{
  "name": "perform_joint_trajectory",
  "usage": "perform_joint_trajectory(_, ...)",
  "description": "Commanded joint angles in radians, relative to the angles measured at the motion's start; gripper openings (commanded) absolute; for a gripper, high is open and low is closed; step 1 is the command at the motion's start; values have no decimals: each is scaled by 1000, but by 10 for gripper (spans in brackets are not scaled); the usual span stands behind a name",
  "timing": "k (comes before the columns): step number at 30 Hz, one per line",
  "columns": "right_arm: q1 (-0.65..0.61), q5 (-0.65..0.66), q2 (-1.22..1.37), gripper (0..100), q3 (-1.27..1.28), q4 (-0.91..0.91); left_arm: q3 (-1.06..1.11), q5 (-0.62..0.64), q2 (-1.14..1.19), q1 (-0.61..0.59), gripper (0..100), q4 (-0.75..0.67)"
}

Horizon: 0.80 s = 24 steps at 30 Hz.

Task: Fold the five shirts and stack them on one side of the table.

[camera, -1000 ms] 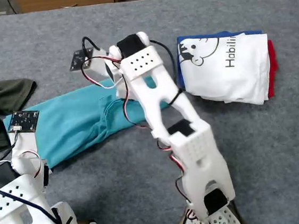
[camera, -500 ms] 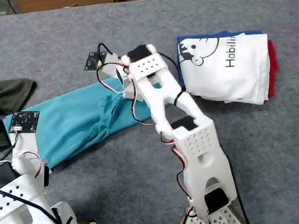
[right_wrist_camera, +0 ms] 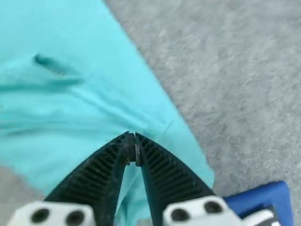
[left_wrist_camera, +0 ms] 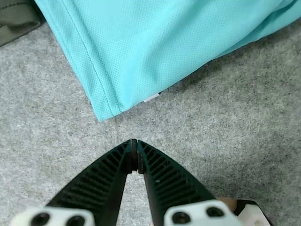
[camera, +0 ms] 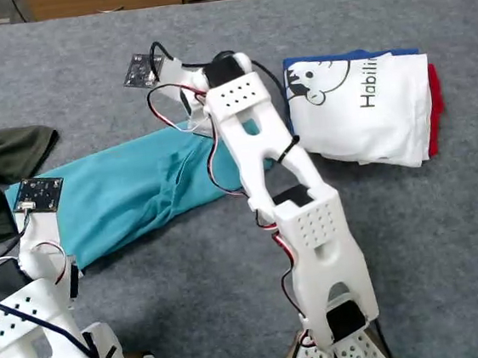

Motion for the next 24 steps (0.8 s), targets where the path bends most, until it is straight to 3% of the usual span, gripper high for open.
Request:
perform_joint_trajectory(1, -54, 77, -85, 2, -91, 267, -12, -5, -13, 11, 19, 0)
perform_joint_trajectory(9, -179, 72, -107, 2, 87, 227, -8, -5, -13, 9, 19, -23)
perform_joint_trajectory(18, -176, -29, 38, 2, 94, -192, -14, -5, -16, 3, 19, -21)
perform_joint_trajectory(24, -168, -29, 36, 2, 33, -140, -15, -5, -16, 3, 19, -21)
